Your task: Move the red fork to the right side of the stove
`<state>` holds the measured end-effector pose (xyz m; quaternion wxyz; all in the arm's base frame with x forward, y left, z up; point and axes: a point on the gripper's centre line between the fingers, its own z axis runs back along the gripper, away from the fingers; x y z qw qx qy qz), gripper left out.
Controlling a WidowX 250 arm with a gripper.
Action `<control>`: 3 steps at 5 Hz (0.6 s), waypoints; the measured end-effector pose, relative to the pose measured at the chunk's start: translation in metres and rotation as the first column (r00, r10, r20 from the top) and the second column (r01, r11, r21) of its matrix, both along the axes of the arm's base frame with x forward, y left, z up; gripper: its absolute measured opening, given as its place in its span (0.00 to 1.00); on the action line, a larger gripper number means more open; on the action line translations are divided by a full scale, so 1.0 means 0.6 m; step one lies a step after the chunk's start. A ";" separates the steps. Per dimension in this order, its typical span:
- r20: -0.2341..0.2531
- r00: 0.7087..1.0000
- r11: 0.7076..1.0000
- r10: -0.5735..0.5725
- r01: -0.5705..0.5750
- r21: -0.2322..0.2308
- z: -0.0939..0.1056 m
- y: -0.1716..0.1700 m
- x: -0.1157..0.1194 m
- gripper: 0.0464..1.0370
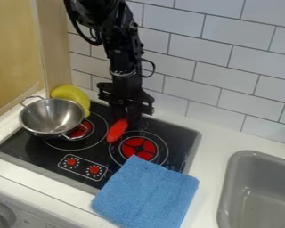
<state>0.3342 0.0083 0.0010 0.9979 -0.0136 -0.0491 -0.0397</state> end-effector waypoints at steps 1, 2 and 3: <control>-0.002 1.000 1.000 0.005 -0.005 0.003 0.006 0.000 -0.012 0.28; -0.005 1.000 1.000 -0.002 0.002 -0.013 0.013 -0.021 -0.013 0.28; -0.001 1.000 1.000 -0.019 0.019 0.010 0.036 -0.049 -0.016 0.28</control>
